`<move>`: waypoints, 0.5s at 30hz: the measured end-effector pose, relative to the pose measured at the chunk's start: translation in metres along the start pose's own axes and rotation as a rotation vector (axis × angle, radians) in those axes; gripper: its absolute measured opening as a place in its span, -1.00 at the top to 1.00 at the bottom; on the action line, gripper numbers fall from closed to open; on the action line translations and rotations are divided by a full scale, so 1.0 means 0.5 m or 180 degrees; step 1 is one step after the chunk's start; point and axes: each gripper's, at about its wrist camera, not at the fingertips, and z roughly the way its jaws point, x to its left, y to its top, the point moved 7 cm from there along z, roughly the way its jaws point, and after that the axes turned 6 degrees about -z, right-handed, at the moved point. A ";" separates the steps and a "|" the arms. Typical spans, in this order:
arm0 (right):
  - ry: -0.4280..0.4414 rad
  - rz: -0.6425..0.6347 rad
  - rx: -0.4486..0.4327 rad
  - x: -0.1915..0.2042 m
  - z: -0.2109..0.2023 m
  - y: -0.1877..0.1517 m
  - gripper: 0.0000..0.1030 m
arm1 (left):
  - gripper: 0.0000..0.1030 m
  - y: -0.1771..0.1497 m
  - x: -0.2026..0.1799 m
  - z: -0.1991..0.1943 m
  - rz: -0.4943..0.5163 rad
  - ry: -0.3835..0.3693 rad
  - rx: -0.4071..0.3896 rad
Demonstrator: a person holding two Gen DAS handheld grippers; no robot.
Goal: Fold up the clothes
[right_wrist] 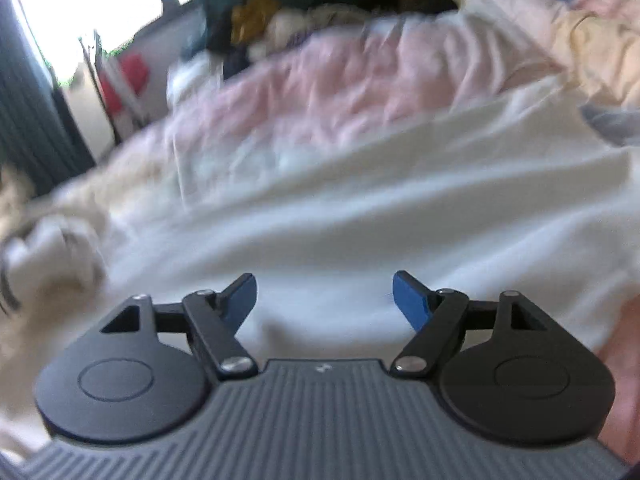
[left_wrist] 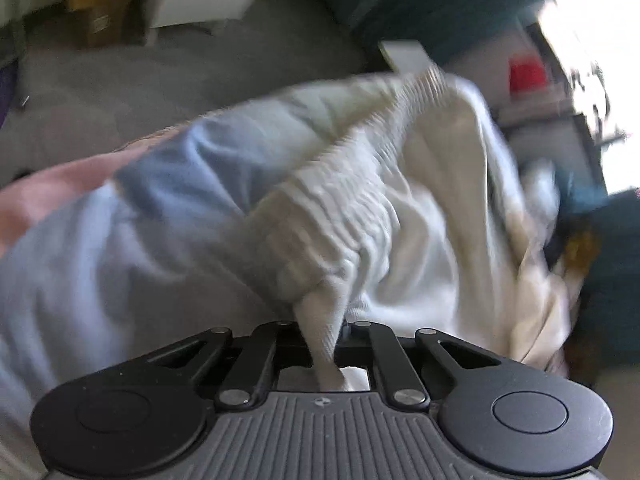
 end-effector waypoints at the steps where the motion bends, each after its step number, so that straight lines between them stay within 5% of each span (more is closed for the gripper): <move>1: -0.0006 -0.0020 -0.0005 0.002 0.000 -0.001 -0.52 | 0.82 0.002 -0.003 0.013 0.0126 0.0054 0.0063; 7: -0.0045 -0.0142 -0.0038 0.015 0.003 -0.007 -0.50 | 0.39 -0.005 -0.029 -0.024 0.0421 0.0057 0.0056; 10: -0.0047 -0.0173 -0.0040 0.021 0.004 -0.010 -0.51 | -0.12 -0.008 -0.043 -0.043 0.0565 0.0056 0.0049; 15: 0.0015 -0.0274 -0.0091 0.044 -0.004 -0.004 -0.49 | -0.46 -0.051 -0.070 -0.155 0.0952 0.0231 -0.0301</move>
